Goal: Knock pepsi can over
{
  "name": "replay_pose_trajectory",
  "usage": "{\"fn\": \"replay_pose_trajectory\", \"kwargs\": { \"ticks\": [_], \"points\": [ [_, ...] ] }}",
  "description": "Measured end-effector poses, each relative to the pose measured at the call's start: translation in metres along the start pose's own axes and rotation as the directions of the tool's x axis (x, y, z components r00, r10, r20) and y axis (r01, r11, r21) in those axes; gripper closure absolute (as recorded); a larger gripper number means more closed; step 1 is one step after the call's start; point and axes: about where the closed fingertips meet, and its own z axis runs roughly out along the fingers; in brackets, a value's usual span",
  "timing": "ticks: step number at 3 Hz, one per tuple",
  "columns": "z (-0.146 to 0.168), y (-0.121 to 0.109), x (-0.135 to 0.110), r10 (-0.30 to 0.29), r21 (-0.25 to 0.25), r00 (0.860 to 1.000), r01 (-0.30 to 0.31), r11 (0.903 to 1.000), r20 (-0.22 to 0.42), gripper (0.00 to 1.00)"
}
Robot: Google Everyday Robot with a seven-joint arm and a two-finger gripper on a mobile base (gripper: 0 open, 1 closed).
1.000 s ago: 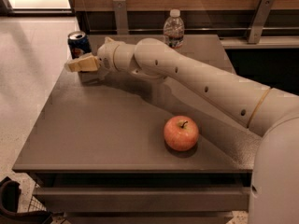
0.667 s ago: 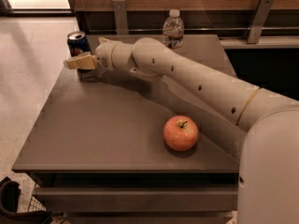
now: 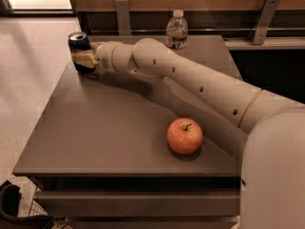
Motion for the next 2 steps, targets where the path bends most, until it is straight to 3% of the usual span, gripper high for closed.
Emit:
{"fn": "replay_pose_trajectory", "kwargs": {
  "ticks": [1, 2],
  "points": [
    [0.0019, 0.0021, -0.0001, 0.0, -0.004, 1.0, 0.0, 1.0, 0.0, 0.83],
    [0.0036, 0.0042, -0.0001, 0.0, -0.008, 1.0, 0.0, 1.0, 0.0, 1.0]
  ]
}}
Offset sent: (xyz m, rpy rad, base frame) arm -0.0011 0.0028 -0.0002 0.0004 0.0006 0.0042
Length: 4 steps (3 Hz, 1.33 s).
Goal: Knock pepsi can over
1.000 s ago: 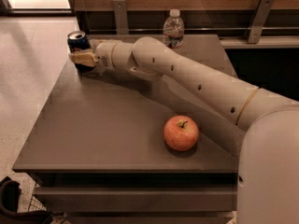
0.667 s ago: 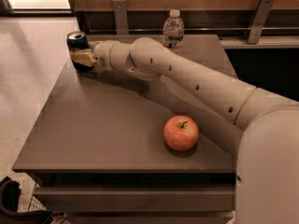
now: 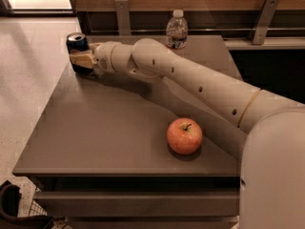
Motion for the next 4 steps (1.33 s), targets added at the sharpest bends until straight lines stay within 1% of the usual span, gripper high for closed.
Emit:
{"fn": "replay_pose_trajectory", "kwargs": {
  "ticks": [1, 2, 3, 4],
  "points": [
    [-0.004, -0.002, -0.004, -0.001, 0.002, 0.999, 0.001, 1.0, -0.036, 1.0],
    [-0.015, 0.007, -0.018, -0.01, -0.007, 0.992, 0.009, 0.9999, -0.126, 1.0],
    [-0.034, 0.006, -0.037, -0.023, -0.002, 0.971, 0.024, 0.9997, -0.237, 1.0],
    [-0.056, -0.002, -0.041, -0.046, 0.005, 0.929, 0.051, 0.9987, -0.366, 1.0]
  ]
}}
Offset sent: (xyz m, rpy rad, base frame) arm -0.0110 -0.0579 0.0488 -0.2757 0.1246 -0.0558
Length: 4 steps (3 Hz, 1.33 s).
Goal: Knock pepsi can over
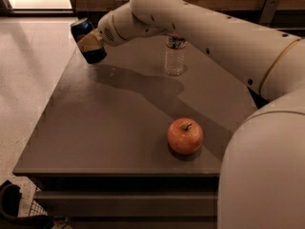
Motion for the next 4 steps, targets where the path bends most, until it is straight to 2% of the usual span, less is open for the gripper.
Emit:
{"fn": "replay_pose_trajectory", "kwargs": {
  "ticks": [1, 3, 4],
  "points": [
    [-0.015, -0.004, 0.013, -0.029, -0.017, 0.989, 0.027, 0.9995, -0.143, 1.0],
    [-0.019, 0.004, 0.036, -0.064, -0.055, 0.951, 0.05, 0.9973, -0.303, 1.0],
    [-0.01, 0.017, 0.051, -0.078, -0.082, 0.932, 0.052, 0.9953, -0.355, 1.0]
  ]
}}
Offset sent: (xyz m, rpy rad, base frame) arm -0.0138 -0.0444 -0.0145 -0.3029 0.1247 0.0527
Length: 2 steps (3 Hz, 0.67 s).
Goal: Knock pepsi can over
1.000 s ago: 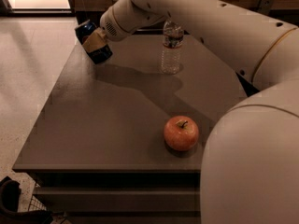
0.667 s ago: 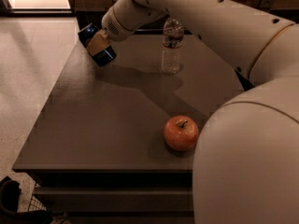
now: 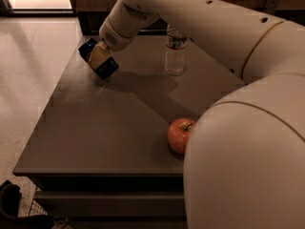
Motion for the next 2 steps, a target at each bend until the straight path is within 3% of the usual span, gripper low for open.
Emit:
{"fn": "replay_pose_trajectory", "kwargs": {
  "ticks": [1, 2],
  "points": [
    [0.0249, 0.0126, 0.0068, -0.016, -0.056, 0.998, 0.013, 0.9984, -0.058, 1.0],
    [0.0285, 0.0139, 0.0061, -0.02, -0.069, 0.998, 0.015, 0.9975, -0.068, 1.0]
  ]
}}
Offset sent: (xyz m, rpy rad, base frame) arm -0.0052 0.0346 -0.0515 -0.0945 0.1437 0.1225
